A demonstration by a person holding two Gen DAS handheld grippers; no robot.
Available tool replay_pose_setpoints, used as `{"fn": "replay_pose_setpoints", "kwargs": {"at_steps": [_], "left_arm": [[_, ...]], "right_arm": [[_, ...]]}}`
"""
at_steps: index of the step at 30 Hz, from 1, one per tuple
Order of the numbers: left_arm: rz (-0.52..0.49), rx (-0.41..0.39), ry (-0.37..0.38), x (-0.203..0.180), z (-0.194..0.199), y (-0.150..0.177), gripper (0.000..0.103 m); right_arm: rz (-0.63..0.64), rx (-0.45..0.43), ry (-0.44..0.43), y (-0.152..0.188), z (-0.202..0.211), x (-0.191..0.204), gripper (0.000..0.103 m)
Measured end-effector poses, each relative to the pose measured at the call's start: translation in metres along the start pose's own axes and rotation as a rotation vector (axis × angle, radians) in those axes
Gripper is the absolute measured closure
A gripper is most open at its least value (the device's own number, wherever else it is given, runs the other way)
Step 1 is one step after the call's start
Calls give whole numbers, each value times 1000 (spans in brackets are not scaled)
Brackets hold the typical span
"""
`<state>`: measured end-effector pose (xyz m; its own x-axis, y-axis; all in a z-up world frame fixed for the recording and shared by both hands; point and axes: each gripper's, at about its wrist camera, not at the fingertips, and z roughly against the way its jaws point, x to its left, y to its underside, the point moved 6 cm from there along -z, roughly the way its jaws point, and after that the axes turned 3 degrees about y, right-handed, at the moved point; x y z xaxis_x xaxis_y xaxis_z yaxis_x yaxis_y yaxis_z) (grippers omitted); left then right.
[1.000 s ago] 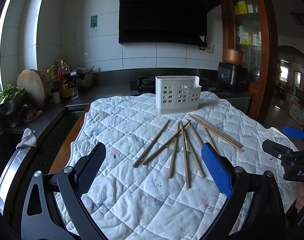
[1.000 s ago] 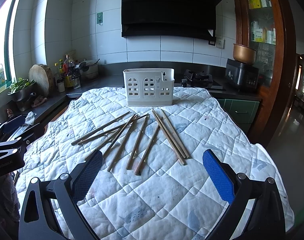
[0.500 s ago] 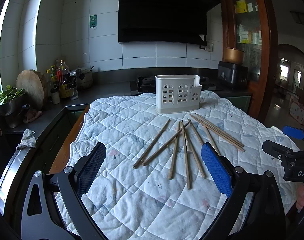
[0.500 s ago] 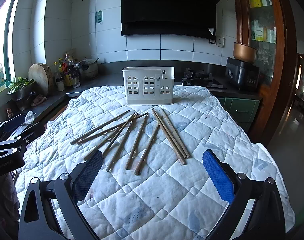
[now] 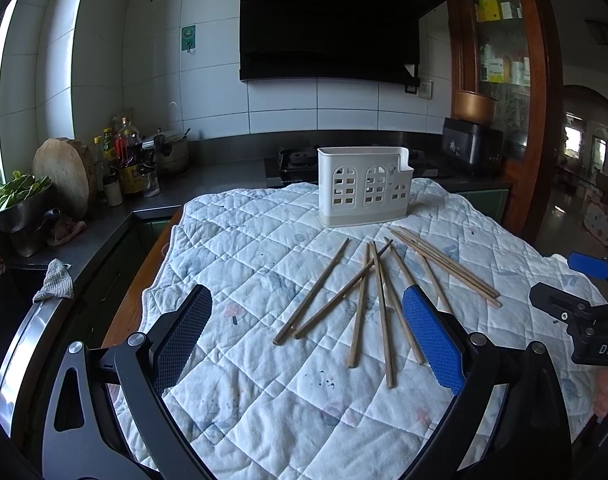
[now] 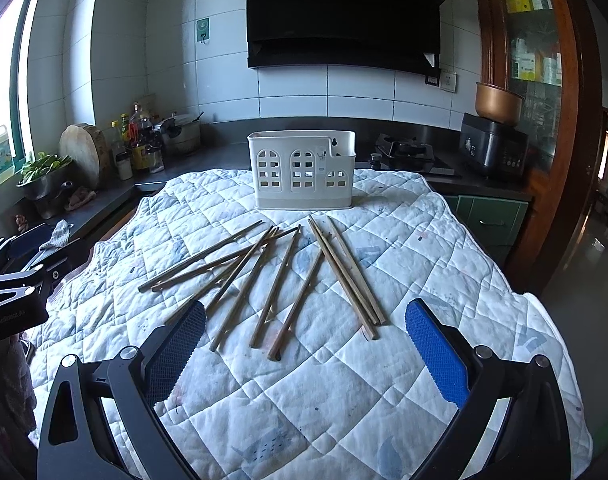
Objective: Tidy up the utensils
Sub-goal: 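Lower both tools toward the loose wooden chopsticks on the cloth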
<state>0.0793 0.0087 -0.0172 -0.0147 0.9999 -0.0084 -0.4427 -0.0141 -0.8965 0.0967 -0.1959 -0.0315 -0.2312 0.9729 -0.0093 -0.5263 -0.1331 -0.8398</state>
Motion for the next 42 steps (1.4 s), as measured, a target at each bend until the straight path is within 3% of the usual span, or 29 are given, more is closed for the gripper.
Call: {"fn": "replay_pose_setpoints", "kwargs": {"at_steps": [8, 12, 27, 29, 39, 42], "left_arm": [[26, 46, 20, 17, -16, -2, 8], [-1, 75, -6, 23, -27, 0, 9], [-38, 177, 5, 19, -67, 11, 10], [-42, 194, 12, 19, -75, 11, 18], [-43, 252, 42, 23, -107, 11, 29], [-58, 256, 34, 23, -113, 10, 30]], "right_arm": [[12, 26, -22, 1, -17, -10, 6], [1, 51, -34, 1, -27, -17, 6], [1, 134, -66, 8, -59, -42, 7], [5, 142, -68, 8, -63, -46, 7], [41, 190, -74, 7, -82, -59, 9], [37, 209, -89, 7, -88, -63, 16]]}}
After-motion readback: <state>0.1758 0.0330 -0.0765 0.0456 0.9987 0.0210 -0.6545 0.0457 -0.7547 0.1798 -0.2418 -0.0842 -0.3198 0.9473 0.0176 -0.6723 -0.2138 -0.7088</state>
